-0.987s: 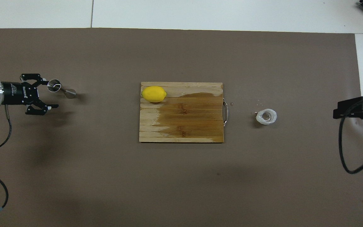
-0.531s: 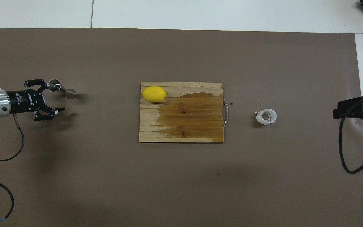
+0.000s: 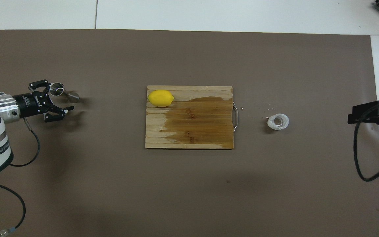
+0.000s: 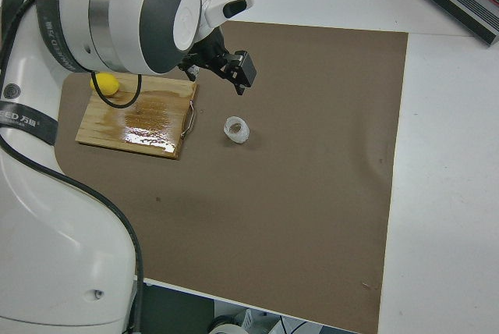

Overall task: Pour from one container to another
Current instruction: 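Close the left gripper around the small metal cup, then lift the metal cup with the left gripper and carry it over the board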

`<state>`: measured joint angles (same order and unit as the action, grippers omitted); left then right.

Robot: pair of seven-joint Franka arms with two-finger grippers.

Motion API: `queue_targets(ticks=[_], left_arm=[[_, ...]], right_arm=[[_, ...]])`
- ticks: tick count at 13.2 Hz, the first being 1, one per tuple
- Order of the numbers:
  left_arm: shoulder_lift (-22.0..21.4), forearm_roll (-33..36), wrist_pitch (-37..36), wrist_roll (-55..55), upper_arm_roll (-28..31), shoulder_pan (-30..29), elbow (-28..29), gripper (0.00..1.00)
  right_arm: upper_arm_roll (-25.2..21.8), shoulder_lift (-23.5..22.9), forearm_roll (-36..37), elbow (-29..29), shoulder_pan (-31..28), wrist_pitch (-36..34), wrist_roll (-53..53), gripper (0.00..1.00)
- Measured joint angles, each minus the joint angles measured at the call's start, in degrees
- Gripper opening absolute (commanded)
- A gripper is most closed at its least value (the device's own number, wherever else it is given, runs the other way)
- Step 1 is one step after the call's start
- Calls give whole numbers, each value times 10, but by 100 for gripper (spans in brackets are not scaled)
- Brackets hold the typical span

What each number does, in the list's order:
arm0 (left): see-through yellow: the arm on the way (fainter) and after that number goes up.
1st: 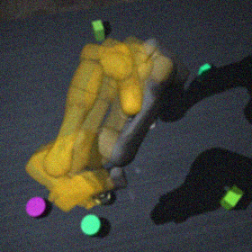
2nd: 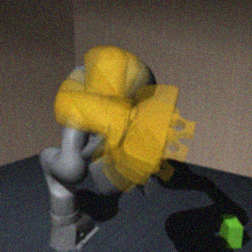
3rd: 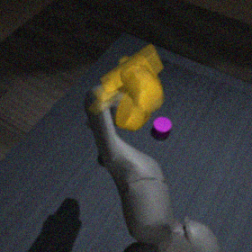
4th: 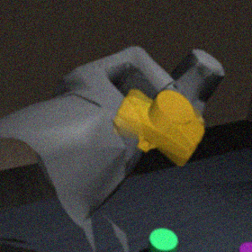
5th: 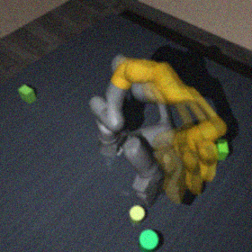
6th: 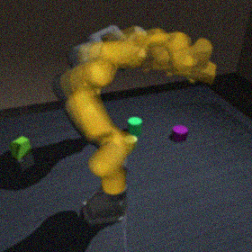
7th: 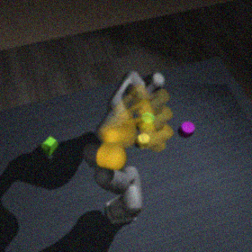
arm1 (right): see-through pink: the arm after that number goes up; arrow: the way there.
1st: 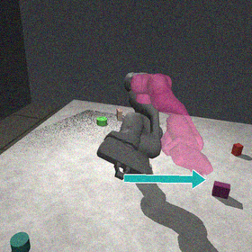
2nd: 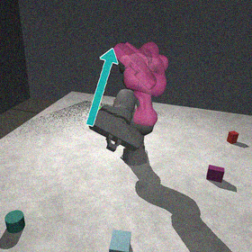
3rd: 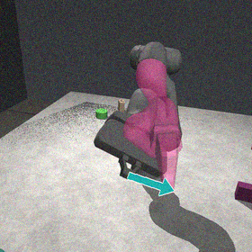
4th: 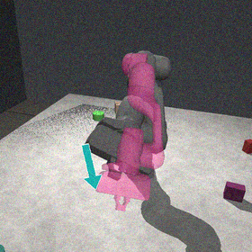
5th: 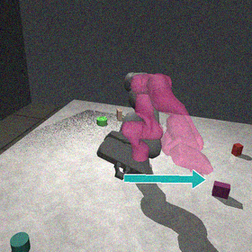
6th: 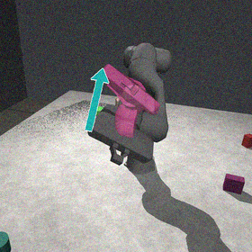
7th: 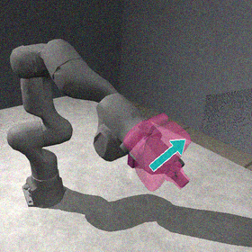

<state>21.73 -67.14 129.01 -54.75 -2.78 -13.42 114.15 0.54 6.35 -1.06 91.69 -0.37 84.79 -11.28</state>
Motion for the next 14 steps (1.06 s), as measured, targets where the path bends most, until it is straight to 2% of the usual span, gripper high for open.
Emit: queue_targets(ticks=[1,3,4,5,10,14], left_arm=[[0,-7,4,0,0,5,1,87],[0,-11,7,0,1,7,2,23],[-1,-14,7,0,2,6,2,4],[-1,-20,7,0,3,4,2,0],[-8,-43,1,0,7,-11,1,0],[-48,-51,-13,-4,-1,10,0,0]], right_arm=[[0,0,0,0,0,0,0,100],[0,0,0,0,0,0,0,100],[0,0,0,0,0,0,0,100],[0,0,0,0,0,0,0,100],[0,0,0,0,0,0,0,100],[0,0,0,0,0,0,0,100]])
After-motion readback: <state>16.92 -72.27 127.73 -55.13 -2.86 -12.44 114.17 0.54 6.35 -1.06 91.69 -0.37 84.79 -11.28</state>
